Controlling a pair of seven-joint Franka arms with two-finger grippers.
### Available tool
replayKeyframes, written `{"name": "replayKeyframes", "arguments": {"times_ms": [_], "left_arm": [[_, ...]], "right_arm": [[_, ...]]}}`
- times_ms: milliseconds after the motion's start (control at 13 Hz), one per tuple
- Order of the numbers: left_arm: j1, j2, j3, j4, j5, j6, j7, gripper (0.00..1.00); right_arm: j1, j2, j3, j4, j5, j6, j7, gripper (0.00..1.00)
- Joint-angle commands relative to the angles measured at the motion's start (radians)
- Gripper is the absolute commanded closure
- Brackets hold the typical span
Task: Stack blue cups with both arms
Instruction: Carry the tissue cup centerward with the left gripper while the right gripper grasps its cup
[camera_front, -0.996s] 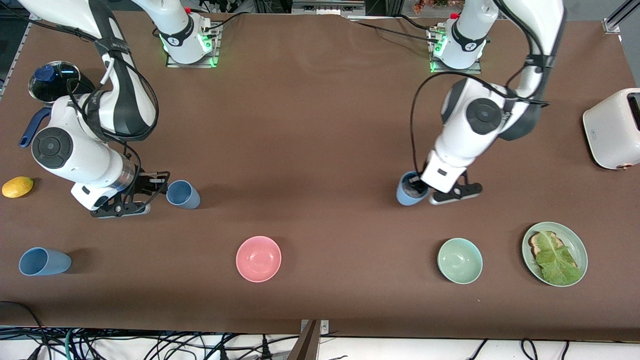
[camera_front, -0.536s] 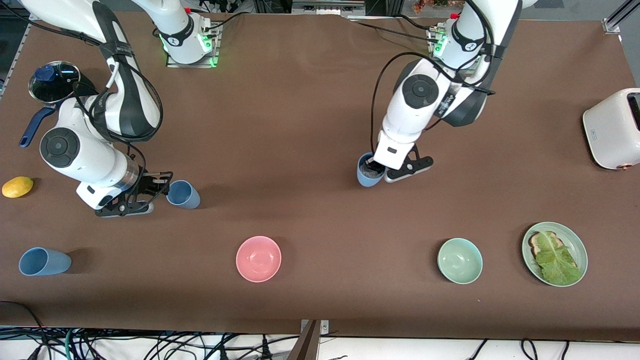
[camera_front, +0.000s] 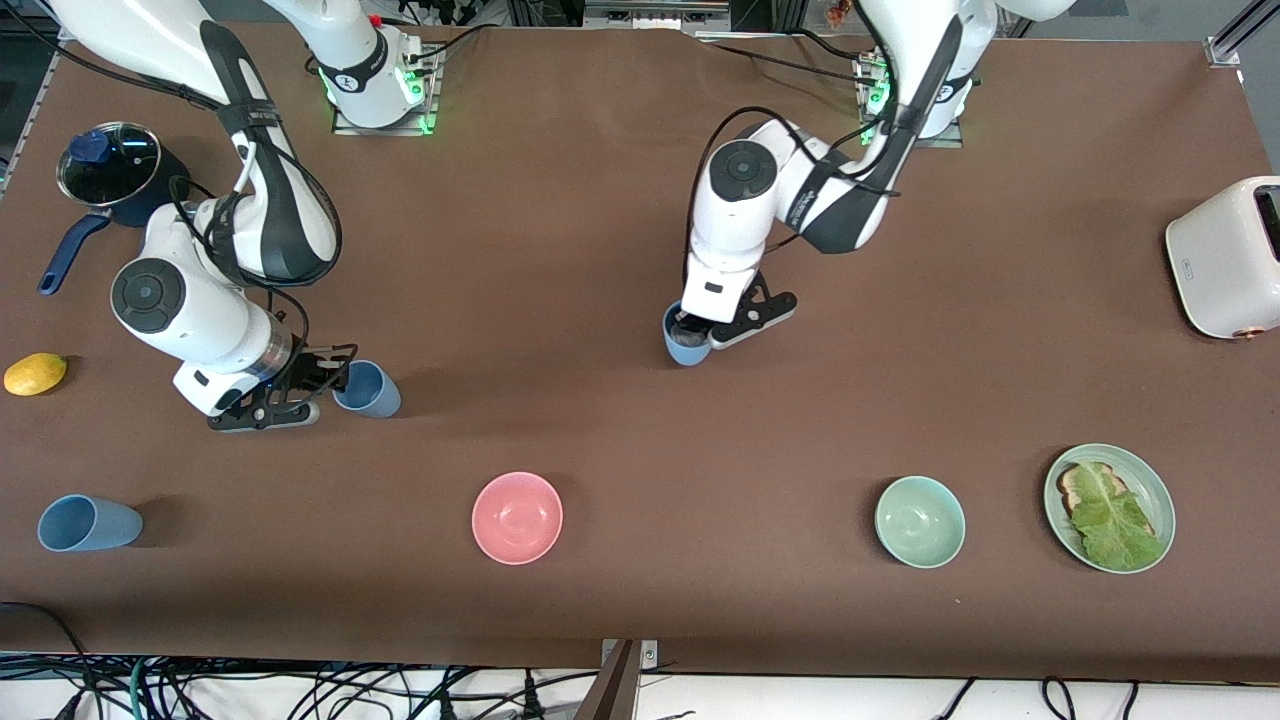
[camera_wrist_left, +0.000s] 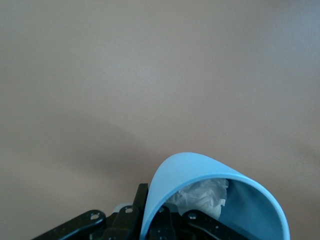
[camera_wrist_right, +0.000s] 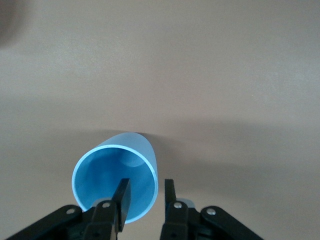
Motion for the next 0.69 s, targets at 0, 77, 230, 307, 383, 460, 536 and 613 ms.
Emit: {"name": "replayKeyframes", "arguments": {"times_ms": [0,77,230,307,383,460,536,613], "left_arm": [[-0.026,0.057,0.014,0.046,0.023,0.034,-0.066,1.0],[-0.038,0.071,0.014,0.046,0.023,0.043,-0.077,1.0],[-0.047,0.091,0.014,0.046,0.042,0.065,-0.106,1.0],[-0.055,0.098,0.014,0.046,0.043,0.077,-0.116,1.0],[-0.058,0.103,0.013,0.046,0.045,0.079,-0.124,1.0],[-0.066,0.106,0.013,0.046,0.045,0.077,-0.126,1.0],[-0.067,0.108,0.013,0.046,0.045,0.079,-0.126,1.0],[-0.066,0.109,-0.004,0.046,0.045,0.079,-0.124,1.0]], "right_arm": [[-0.008,0.004,0.003,-0.013,0.001,0.022,-0.018,0.65],[-0.008,0.004,0.003,-0.013,0.001,0.02,-0.018,0.65],[-0.008,0.005,0.003,-0.015,0.002,0.022,-0.025,0.65],[-0.008,0.007,0.001,-0.016,0.002,0.022,-0.026,0.65],[-0.008,0.008,0.001,-0.021,0.002,0.023,-0.026,0.65],[-0.008,0.011,0.001,-0.027,0.002,0.04,-0.026,0.65],[-0.009,0.013,0.001,-0.038,0.002,0.052,-0.026,0.65],[-0.008,0.013,0.003,-0.044,0.002,0.063,-0.026,0.65]]}}
